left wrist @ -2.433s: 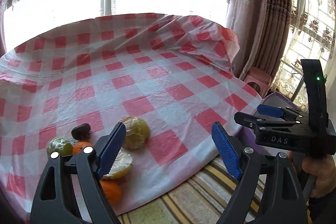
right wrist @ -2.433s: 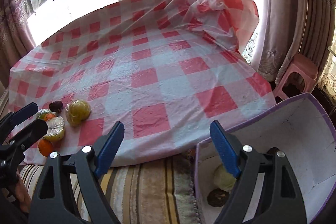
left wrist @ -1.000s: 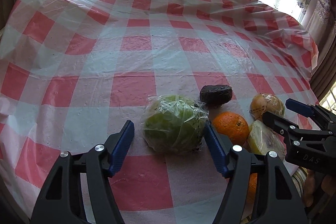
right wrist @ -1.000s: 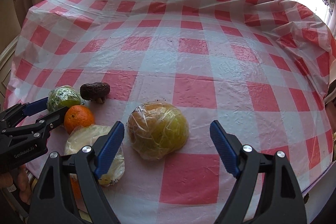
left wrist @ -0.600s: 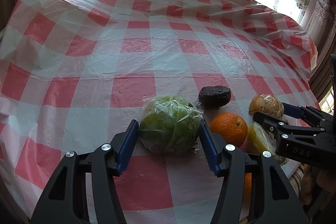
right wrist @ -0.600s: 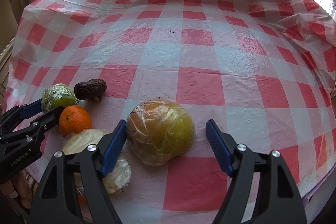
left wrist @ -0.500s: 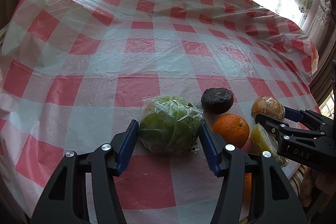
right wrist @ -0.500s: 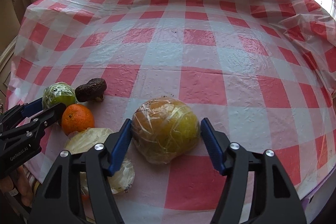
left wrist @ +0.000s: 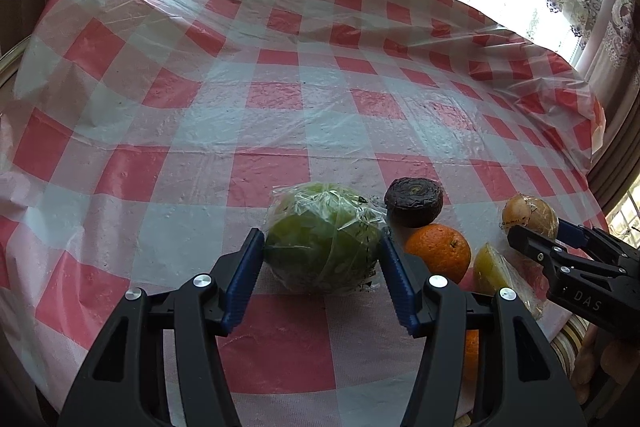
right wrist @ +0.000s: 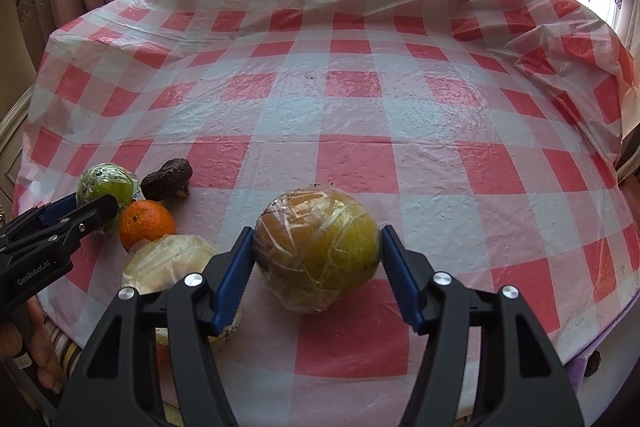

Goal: Organize fruits
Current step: 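Grasp the wrapped pomelo with the right gripper while the left grasps the wrapped cabbage, then carry the pomelo and cabbage in both grippers over the white box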

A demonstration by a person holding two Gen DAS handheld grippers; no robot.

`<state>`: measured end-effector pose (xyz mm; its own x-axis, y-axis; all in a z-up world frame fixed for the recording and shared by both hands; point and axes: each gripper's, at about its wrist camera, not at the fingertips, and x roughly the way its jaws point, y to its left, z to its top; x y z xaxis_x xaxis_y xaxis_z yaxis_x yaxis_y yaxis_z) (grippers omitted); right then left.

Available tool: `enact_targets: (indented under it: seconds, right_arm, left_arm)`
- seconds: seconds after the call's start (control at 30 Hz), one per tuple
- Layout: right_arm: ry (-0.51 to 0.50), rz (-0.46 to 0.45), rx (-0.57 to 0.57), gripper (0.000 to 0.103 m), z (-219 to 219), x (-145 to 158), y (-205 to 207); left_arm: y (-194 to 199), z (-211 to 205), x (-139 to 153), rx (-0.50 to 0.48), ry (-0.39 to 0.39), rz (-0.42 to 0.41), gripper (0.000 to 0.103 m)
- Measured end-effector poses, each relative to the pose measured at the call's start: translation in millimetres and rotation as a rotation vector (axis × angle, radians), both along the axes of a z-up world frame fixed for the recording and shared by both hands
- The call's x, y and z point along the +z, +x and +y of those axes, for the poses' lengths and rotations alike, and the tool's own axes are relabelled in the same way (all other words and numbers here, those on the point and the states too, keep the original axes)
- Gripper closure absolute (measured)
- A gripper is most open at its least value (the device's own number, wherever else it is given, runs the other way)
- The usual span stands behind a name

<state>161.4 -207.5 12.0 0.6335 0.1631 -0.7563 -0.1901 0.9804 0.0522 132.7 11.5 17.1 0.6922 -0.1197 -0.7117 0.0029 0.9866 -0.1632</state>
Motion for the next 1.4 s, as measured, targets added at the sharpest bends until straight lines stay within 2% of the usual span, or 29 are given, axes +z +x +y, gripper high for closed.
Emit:
enact_targets:
  seconds: [0.37, 0.87, 1.07, 1.4]
  right_arm:
    - [0.017, -0.024, -0.04, 0.04, -20, 8, -15]
    - [0.052, -0.042, -0.079, 0.04, -50, 21, -43]
    - [0.062, -0.056, -0.1, 0.04, -71, 28, -59]
    - [0.064, -0.052, -0.202, 0.04, -134, 28, -85]
  left_arm:
    - [-10, -7, 18, 0.0, 0.042, -0.055, 0.047]
    - [-22, -36, 40, -0.063, 0.056, -0.088, 0.047]
    - [-26, -60, 47, -0.117, 0.063, -0.098, 0.047]
    - [-34, -127, 47, -0.263, 0.079, -0.092, 0.047]
